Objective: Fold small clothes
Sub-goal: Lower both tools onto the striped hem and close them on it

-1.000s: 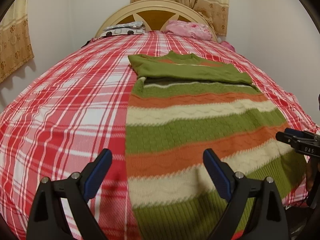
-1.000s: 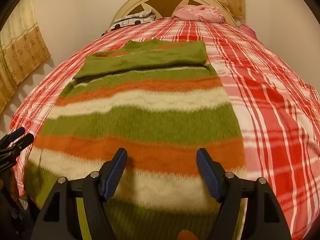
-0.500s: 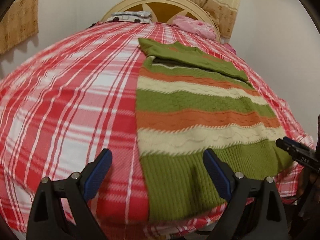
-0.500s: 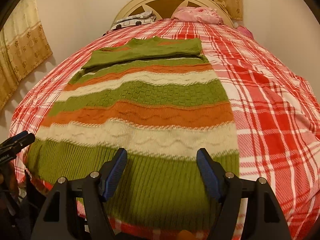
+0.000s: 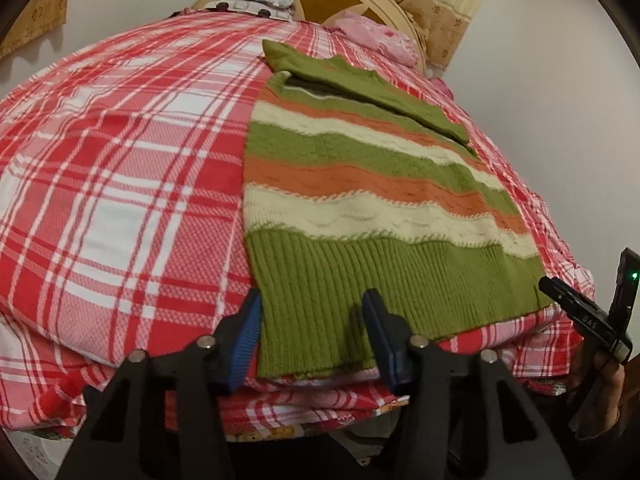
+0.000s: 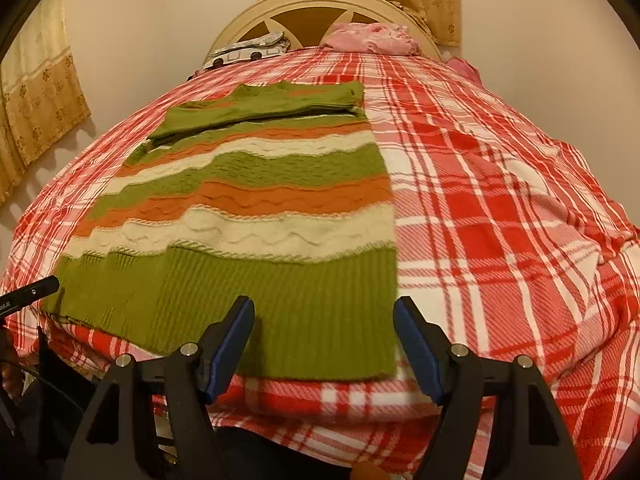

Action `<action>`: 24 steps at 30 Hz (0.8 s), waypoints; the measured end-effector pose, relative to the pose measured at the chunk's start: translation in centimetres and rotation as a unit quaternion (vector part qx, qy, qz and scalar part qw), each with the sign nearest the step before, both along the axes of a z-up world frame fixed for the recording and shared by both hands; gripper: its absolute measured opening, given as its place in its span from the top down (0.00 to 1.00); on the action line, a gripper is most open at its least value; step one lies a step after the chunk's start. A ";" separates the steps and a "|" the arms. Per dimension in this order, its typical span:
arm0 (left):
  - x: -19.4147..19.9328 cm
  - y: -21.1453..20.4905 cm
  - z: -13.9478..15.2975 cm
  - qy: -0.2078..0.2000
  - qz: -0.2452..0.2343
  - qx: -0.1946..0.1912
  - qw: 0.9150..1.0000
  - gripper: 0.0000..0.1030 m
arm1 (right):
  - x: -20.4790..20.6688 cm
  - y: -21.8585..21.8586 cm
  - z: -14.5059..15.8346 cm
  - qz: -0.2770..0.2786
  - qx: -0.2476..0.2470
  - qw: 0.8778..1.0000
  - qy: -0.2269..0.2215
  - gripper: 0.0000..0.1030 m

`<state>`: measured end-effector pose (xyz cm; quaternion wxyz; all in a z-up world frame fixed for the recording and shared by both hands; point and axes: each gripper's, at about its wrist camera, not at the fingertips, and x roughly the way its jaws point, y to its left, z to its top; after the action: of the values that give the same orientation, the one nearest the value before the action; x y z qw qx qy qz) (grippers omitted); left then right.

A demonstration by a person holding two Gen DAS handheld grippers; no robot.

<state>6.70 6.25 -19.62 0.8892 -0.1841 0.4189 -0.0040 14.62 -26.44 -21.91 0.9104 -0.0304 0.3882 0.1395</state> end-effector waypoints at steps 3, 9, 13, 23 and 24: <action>0.0 0.2 -0.1 0.001 0.008 0.003 1.000 0.54 | -0.2 -0.8 0.0 -0.007 0.000 1.000 -0.002 0.29; -0.3 0.7 -0.2 0.000 0.019 0.008 1.000 0.54 | -0.5 -2.2 0.5 -0.019 -0.003 1.000 -0.013 0.29; -0.4 -0.3 -0.2 -0.009 -0.001 0.019 1.000 0.55 | -0.2 -3.3 0.6 -0.034 0.006 0.999 -0.011 0.29; -0.4 -0.2 -0.2 -0.015 -0.002 0.030 0.999 0.81 | -0.2 -3.9 0.4 -0.016 0.038 0.999 0.002 0.30; -0.3 -0.3 -0.3 -0.013 -0.002 0.032 0.999 0.81 | -0.2 -3.5 0.3 -0.007 0.042 0.999 0.003 0.30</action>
<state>6.42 6.00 -19.97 0.9001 -0.1548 0.4072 0.0052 14.43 -29.95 -21.65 0.9106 0.0109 0.3855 0.1488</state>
